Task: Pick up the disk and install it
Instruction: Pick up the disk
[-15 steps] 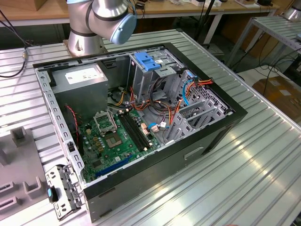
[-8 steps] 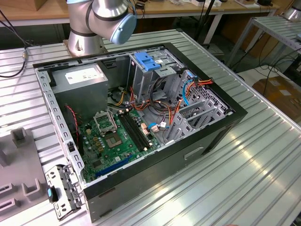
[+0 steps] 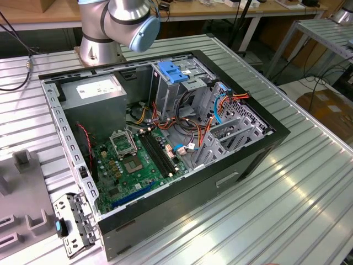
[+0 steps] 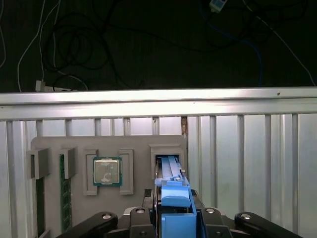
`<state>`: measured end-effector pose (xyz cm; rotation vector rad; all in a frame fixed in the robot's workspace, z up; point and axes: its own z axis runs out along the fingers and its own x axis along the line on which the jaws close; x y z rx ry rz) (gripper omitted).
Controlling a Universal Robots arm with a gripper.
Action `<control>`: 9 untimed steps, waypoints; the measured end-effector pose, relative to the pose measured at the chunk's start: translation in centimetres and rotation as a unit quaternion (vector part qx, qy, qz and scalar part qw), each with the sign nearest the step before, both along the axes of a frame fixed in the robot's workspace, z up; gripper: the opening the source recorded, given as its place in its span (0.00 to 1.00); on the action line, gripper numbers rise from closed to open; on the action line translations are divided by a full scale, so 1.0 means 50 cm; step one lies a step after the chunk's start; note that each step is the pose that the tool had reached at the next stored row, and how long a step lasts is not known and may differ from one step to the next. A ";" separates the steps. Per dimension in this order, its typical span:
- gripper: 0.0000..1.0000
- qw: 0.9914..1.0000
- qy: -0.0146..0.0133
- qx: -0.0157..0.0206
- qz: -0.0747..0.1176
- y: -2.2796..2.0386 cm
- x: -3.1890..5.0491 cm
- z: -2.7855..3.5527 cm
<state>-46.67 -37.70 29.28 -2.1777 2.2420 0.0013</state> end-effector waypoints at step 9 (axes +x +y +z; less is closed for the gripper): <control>0.38 1.000 0.000 -0.004 0.000 0.0047 0.000 0.000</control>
